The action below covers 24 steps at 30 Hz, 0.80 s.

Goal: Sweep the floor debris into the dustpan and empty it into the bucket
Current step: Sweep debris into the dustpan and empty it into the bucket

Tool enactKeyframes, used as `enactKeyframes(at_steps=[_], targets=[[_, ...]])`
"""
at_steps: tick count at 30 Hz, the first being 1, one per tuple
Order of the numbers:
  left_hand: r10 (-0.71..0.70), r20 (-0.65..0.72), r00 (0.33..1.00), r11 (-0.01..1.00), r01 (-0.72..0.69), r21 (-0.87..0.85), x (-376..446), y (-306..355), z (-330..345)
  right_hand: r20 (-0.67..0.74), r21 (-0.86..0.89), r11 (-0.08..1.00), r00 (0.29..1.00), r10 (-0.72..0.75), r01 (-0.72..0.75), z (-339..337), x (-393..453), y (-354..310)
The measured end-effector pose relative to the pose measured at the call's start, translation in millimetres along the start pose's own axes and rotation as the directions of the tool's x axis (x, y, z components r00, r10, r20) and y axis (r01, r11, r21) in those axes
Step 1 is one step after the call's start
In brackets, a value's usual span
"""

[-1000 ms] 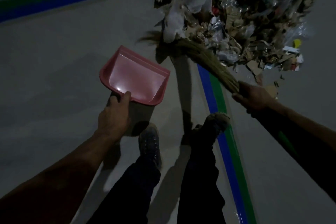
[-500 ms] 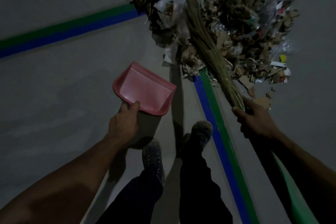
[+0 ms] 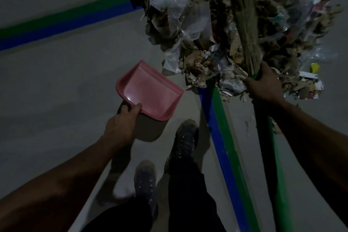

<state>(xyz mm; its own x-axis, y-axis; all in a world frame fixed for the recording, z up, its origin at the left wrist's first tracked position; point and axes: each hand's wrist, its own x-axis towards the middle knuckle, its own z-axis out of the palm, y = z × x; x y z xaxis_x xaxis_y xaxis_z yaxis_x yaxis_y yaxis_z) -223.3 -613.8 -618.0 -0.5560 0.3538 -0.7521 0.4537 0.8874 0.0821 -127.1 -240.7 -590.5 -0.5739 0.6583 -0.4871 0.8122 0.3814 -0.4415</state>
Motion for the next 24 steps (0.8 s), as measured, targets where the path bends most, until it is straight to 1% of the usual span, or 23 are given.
enactKeyframes(at_steps=[3,6,8,11,15,19,21,24], targets=[[0.010,-0.002,1.000,1.000,-0.010,0.007,21.9,-1.3,3.7,0.010,-0.134,0.991,1.000,-0.004,0.005,2.8,42.8,8.7],[0.057,-0.093,0.994,0.998,-0.060,-0.034,38.9,-4.5,8.7,0.040,-0.224,0.974,0.999,-0.015,0.023,-3.3,75.6,18.0],[0.055,-0.161,0.986,0.995,-0.067,-0.070,51.9,-4.5,10.5,0.064,-0.287,0.957,0.998,-0.011,0.029,-7.8,92.5,24.6],[0.074,-0.208,0.975,0.996,-0.084,-0.037,70.4,3.3,9.7,0.132,-0.383,0.921,0.991,-0.016,0.066,-5.5,107.8,31.7],[0.088,-0.219,0.972,0.996,-0.083,0.030,90.1,20.1,5.3,0.235,-0.400,0.903,0.970,-0.066,0.158,14.5,103.7,30.5],[0.132,-0.223,0.966,0.984,-0.100,0.146,102.5,38.0,-0.7,0.287,-0.336,0.922,0.953,-0.095,0.194,29.7,82.3,25.4],[0.141,-0.214,0.967,0.976,-0.099,0.195,102.7,43.4,-4.8,0.289,-0.316,0.925,0.950,-0.120,0.213,24.8,73.4,27.0],[0.150,-0.201,0.968,0.968,-0.102,0.227,99.4,44.4,-9.5,0.230,-0.282,0.939,0.964,-0.134,0.197,4.2,65.8,34.2]])
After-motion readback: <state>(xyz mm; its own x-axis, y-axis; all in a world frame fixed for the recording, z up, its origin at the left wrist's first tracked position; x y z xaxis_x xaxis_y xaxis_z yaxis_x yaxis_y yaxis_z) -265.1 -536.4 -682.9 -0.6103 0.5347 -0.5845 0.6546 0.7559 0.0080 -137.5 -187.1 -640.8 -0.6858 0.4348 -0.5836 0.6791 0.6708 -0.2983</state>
